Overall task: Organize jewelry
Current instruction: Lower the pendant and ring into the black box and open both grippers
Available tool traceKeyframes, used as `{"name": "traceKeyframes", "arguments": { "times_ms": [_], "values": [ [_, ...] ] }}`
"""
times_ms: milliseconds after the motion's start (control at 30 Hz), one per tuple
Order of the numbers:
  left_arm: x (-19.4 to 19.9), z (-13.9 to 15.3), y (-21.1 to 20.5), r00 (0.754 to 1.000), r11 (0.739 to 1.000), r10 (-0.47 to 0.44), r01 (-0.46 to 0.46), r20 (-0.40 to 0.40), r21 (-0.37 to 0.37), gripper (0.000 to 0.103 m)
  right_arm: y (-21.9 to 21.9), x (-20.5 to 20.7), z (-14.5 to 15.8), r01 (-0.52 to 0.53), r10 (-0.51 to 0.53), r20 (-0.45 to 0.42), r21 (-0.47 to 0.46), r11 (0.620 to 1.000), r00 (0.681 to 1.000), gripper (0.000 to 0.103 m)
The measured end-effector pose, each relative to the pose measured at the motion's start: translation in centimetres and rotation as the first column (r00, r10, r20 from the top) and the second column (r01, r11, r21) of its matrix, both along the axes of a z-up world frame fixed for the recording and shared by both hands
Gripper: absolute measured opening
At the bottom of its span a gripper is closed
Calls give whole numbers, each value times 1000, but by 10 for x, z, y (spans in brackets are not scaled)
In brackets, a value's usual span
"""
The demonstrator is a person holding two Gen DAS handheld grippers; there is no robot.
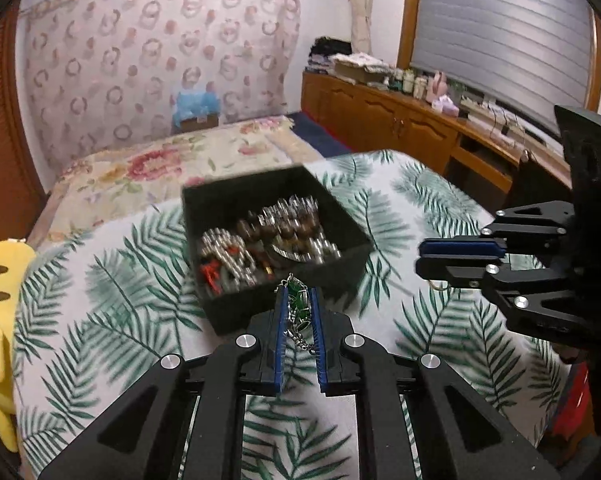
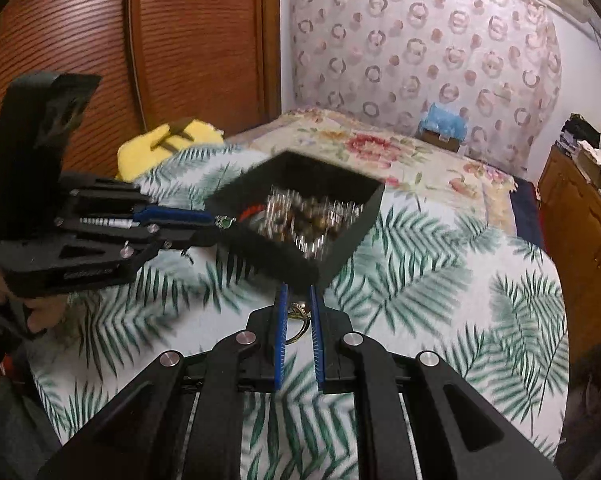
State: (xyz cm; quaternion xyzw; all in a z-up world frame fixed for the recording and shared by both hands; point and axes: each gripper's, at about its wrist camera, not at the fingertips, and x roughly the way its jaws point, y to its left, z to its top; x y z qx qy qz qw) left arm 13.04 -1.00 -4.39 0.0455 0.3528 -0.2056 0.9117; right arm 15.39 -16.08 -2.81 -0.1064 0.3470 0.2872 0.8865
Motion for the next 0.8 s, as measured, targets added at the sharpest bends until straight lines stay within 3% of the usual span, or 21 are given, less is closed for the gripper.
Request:
{"name": "traceKeyframes", "arguments": {
  "times_ms": [133,467,800],
  "values": [
    [12,13,4,999,1000,28,-28,25,-9,10,9,20,9,9,-9,8,23,1000,1000,13],
    [33,10,13,996,996,86,-86,29,-17,11,27,61,14,18,-17,-14,73,997,1000,13],
    [28,12,16,993,994,112,-111,49,-21,11,21,60,15,44,-43,-12,90,995,999,14]
  ]
}}
